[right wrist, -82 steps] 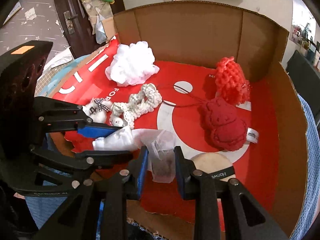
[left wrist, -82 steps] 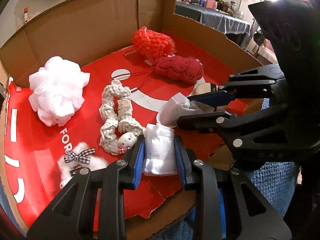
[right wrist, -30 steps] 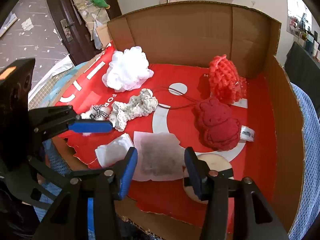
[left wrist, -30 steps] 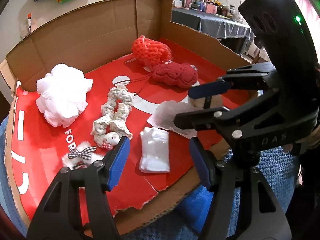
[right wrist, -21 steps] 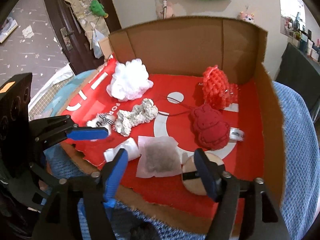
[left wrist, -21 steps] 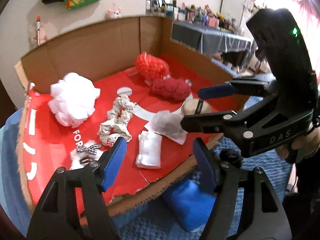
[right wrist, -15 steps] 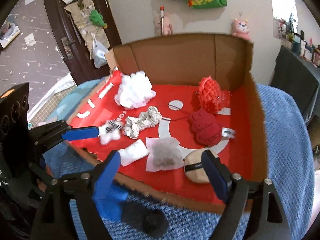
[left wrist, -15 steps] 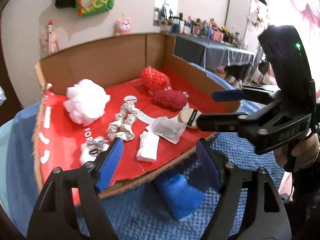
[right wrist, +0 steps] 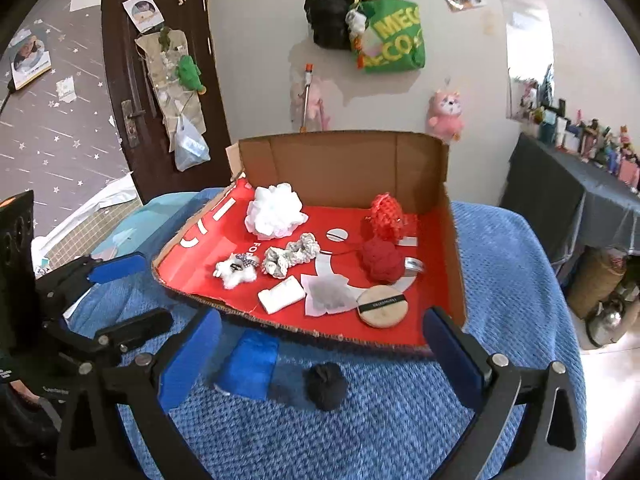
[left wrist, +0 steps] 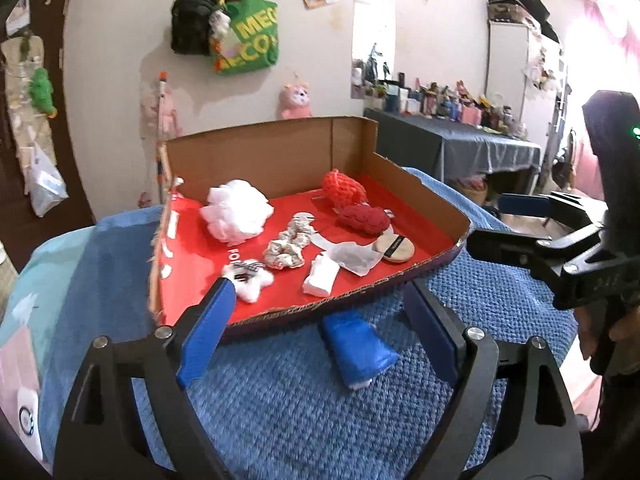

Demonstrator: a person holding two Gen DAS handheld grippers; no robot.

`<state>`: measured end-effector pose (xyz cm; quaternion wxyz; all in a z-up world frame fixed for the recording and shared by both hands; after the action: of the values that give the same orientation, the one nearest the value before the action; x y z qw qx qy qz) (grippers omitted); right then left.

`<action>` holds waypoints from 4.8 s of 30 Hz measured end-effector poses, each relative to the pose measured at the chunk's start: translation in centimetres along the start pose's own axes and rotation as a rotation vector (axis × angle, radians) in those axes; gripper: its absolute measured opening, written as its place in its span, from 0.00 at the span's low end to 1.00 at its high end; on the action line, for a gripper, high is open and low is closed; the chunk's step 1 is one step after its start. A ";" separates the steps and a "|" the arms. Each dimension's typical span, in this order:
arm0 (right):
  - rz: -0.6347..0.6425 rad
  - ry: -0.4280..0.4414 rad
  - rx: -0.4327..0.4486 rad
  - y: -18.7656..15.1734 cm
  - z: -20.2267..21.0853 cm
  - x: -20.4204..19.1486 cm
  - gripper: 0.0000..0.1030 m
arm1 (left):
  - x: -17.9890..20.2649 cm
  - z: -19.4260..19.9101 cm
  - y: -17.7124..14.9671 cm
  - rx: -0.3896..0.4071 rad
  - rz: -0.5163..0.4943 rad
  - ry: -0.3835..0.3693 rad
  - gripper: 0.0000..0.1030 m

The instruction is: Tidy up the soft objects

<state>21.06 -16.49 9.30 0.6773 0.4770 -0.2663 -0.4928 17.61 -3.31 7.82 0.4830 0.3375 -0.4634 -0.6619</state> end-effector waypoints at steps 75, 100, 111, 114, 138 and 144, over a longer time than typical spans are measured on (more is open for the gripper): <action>-0.090 0.053 -0.186 -9.6 -5.2 2.4 0.66 | 2.9 -9.6 -9.6 -0.345 0.061 -0.069 0.51; -0.095 0.171 -0.084 -3.6 -3.6 0.5 0.31 | 1.9 -7.9 1.1 -0.193 0.000 -0.215 0.27; -0.046 0.152 -0.134 1.7 -10.3 1.7 0.31 | -1.9 -16.2 4.1 -0.290 0.019 -0.252 0.26; -0.061 0.173 -0.127 1.0 -9.5 1.6 0.32 | -1.7 -14.0 3.5 -0.262 0.062 -0.302 0.26; -0.105 0.197 -0.176 -3.1 -5.3 2.4 0.37 | 1.2 -13.1 -3.4 -0.560 0.047 -0.439 0.73; -0.086 0.234 -0.222 -4.1 -5.5 1.7 0.58 | 1.3 -13.8 -4.9 -0.626 0.038 -0.449 0.73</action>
<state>24.53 -16.19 3.19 0.7304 0.4642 -0.1087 -0.4890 27.96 -7.97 -1.52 0.4612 0.0117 -0.3394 -0.8197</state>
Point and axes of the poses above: each gripper's, at about its wrist camera, not at the fingertips, and z roughly against the way its jaws point, x to its right, y to its top, the point moved 9 cm from there along -z, roughly the way its jaws point, and after that the axes turned 12 degrees about x, right-handed, at the moved point
